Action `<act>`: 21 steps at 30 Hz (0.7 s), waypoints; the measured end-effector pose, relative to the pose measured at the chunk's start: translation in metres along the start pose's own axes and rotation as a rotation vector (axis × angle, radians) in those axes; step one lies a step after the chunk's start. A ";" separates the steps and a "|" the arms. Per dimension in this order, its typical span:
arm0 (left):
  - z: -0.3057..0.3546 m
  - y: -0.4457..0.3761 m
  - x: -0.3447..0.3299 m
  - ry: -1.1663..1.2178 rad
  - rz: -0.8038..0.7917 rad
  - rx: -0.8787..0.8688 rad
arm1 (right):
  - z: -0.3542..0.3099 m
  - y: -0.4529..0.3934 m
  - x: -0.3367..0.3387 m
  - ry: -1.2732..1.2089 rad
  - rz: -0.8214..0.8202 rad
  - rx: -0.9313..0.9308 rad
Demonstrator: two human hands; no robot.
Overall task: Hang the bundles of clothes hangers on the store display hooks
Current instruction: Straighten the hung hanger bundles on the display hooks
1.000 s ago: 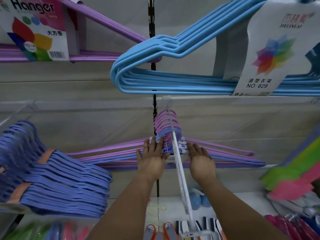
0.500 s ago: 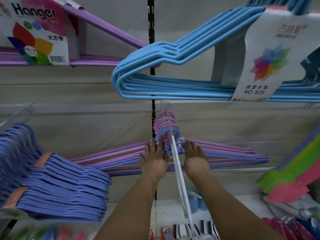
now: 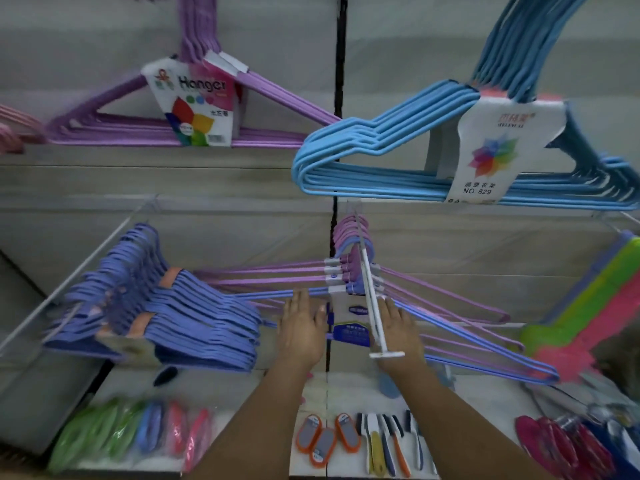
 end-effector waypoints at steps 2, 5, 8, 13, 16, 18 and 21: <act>-0.017 0.017 0.007 -0.013 0.016 0.030 | -0.008 0.020 -0.009 -0.096 0.055 0.004; -0.049 0.039 0.022 -0.031 0.055 0.080 | -0.022 0.041 -0.024 -0.097 0.008 -0.045; -0.081 0.054 0.039 -0.023 0.072 0.109 | -0.050 0.055 -0.035 0.002 -0.069 0.004; -0.140 0.070 0.079 0.000 0.086 0.120 | -0.116 0.067 -0.041 0.054 -0.046 0.058; -0.181 0.079 0.112 -0.005 0.116 0.102 | -0.163 0.071 -0.048 0.057 -0.042 0.061; -0.210 0.086 0.132 -0.051 0.126 0.091 | -0.194 0.074 -0.055 0.042 -0.041 0.062; -0.252 0.093 0.164 -0.147 0.111 0.088 | -0.243 0.084 -0.064 0.010 -0.050 0.059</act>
Point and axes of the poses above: each hand's wrist, its own y-axis away from the middle knuckle, its own x-axis out of the back of the hand, z = x × y, the point moved 5 cm from there along -y, towards the middle knuckle, and after that the axes turned 5 degrees about -z, right-handed, at the moved point
